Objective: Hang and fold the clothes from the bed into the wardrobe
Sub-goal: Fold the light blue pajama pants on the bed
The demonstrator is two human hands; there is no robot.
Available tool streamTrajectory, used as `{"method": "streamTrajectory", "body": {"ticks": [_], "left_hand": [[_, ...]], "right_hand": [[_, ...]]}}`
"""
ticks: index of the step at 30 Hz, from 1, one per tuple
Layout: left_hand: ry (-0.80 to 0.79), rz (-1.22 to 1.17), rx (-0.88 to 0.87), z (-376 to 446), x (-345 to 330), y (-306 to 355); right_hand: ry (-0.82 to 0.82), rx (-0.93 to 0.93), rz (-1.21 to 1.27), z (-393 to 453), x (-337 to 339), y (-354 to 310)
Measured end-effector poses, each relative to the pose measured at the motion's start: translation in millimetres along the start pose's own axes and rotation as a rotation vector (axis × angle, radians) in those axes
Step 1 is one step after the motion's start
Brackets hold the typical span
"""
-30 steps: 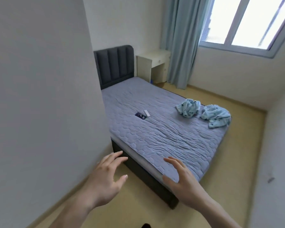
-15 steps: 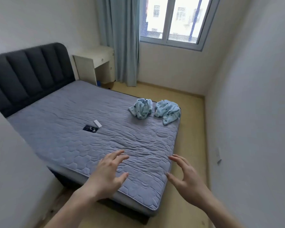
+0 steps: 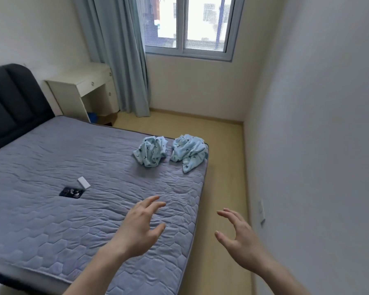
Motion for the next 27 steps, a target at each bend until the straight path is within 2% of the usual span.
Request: {"method": "streamTrajectory", "body": {"ticks": [8, 14, 19, 27], "left_hand": [[0.015, -0.055, 0.132, 95.5, -18.5, 31.4], [0.001, -0.066, 0.286, 150.2, -24.9, -14.7], [0.011, -0.090, 0.383, 227.8, -36.0, -57.2], [-0.032, -0.126, 0.406, 369.7, -38.8, -94.7]], "right_hand": [[-0.085, 0.019, -0.038, 124.4, 78.2, 38.9], [-0.218, 0.087, -0.023, 226.0, 73.2, 36.8], [-0.296, 0.097, -0.062, 328.7, 71.9, 42.3], [-0.340, 0.070, -0.106, 477.6, 85.0, 50.3]]}}
Point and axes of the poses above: each hand's wrist, its own z-axis towards the middle knuckle, its own x-axis out of the back of the hand, y = z × x, the point moved 5 cm from there along z, towards the middle knuckle, and after that the axes turned 4 degrees about z, right-handed, at the moved point
